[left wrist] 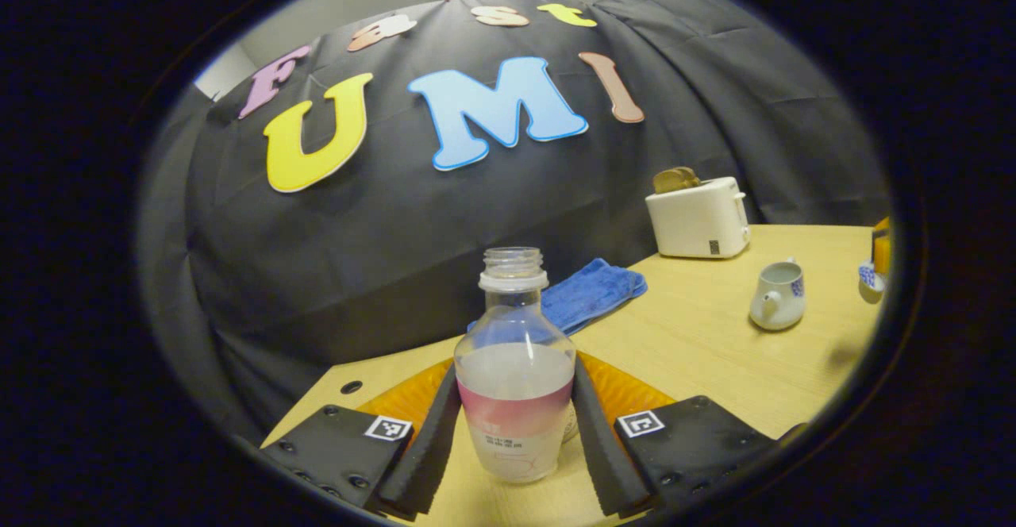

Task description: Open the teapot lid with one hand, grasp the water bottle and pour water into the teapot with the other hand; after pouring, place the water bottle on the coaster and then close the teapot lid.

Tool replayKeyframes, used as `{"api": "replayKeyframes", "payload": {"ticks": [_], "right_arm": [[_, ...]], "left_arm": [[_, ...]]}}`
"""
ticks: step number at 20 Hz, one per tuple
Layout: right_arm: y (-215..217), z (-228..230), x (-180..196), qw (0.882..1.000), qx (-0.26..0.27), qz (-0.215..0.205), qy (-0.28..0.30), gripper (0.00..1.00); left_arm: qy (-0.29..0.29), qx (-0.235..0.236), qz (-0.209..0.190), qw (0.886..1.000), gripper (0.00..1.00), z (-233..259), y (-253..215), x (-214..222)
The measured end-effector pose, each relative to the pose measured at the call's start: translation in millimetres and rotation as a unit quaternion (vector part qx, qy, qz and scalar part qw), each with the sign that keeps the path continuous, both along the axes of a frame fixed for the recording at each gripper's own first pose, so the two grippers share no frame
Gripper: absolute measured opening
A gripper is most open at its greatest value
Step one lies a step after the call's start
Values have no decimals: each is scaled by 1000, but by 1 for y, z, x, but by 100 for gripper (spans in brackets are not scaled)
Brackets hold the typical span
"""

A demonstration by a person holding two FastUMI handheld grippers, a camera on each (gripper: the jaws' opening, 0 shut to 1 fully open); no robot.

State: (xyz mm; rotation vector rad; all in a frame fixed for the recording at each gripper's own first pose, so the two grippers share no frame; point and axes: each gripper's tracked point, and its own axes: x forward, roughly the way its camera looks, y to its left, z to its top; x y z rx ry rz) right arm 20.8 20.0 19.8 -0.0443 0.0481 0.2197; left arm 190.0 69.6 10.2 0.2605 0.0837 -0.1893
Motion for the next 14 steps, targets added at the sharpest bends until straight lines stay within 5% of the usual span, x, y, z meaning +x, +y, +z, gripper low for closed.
{"api": "replayKeyframes", "payload": {"ticks": [3, 14], "right_arm": [[1, -7, 7, 1000, -2, -1, 9, 5], [-12, -19, 21, 999, 12, -14, 27, 5]], "left_arm": [[-5, -55, -2, 998, 85, 4, 4, 16], [-5, -127, 15, 992, 84, -2, 8, 71]]}}
